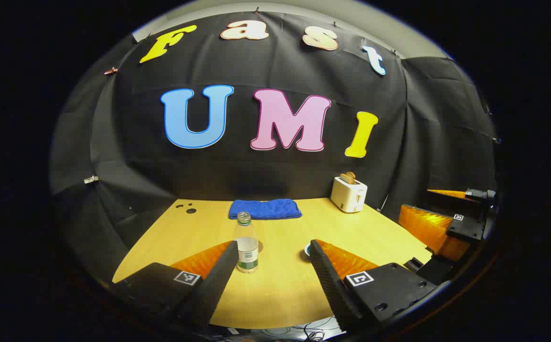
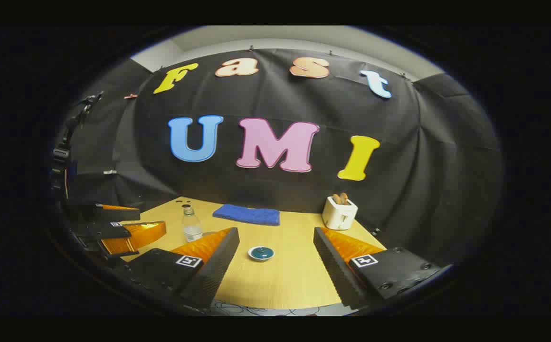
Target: Open the teacup lid with one hand, grasp the water bottle and pour water into the teacup with the other hand; after pouring, place the water bottle on the coaster and then close the teacup lid.
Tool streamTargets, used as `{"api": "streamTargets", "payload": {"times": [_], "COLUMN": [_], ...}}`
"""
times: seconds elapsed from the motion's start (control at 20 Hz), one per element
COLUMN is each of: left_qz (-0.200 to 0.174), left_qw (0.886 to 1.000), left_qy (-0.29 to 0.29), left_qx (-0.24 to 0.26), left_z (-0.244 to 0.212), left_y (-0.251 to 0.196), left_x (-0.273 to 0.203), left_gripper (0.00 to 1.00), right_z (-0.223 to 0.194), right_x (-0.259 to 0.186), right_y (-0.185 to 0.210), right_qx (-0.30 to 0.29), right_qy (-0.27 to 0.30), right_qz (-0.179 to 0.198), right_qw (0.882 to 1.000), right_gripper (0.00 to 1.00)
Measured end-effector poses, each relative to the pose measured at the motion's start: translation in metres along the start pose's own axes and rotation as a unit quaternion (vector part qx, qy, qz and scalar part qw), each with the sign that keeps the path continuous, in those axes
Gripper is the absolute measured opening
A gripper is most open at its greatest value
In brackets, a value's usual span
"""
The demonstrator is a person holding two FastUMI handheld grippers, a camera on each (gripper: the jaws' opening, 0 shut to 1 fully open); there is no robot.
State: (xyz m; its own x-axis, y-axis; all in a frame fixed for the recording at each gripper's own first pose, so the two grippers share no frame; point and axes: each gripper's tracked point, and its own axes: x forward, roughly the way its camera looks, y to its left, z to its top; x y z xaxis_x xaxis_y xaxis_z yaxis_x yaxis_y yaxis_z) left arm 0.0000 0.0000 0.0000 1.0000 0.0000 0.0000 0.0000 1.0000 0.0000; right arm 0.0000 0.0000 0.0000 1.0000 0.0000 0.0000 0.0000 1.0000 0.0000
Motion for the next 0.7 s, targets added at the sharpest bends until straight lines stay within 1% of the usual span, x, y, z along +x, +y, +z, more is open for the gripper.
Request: {"api": "streamTargets", "payload": {"times": [0.1,0.2,0.35,0.45,0.5,0.65,0.7], "left_qz": [0.005,0.010,0.019,0.028,0.034,0.069,0.074], "left_qw": [1.000,1.000,0.999,0.999,0.999,0.997,0.997], "left_qy": [-0.013,-0.017,-0.017,-0.015,-0.015,-0.016,-0.015], "left_qx": [0.003,0.013,0.020,0.018,0.014,0.021,0.022], "left_z": [0.006,0.007,0.005,0.003,0.003,0.002,0.002], "left_y": [0.000,0.000,0.008,0.014,0.019,0.038,0.042], "left_x": [0.001,0.001,-0.003,-0.004,-0.005,-0.006,-0.006], "left_gripper": [0.95,0.95,0.95,0.95,0.95,0.95,0.96], "right_z": [-0.008,-0.017,-0.022,-0.025,-0.027,-0.034,-0.036], "right_x": [-0.003,-0.001,0.008,0.016,0.019,0.030,0.034], "right_y": [-0.006,-0.007,0.004,0.014,0.018,0.030,0.032], "right_qx": [0.010,0.018,0.028,0.028,0.026,0.023,0.022], "right_qy": [0.007,0.019,0.029,0.032,0.035,0.044,0.047], "right_qz": [-0.007,-0.006,0.011,0.029,0.036,0.057,0.064], "right_qw": [1.000,1.000,0.999,0.999,0.998,0.997,0.997], "right_gripper": [0.98,0.98,0.98,0.96,0.98,0.98,0.98]}}
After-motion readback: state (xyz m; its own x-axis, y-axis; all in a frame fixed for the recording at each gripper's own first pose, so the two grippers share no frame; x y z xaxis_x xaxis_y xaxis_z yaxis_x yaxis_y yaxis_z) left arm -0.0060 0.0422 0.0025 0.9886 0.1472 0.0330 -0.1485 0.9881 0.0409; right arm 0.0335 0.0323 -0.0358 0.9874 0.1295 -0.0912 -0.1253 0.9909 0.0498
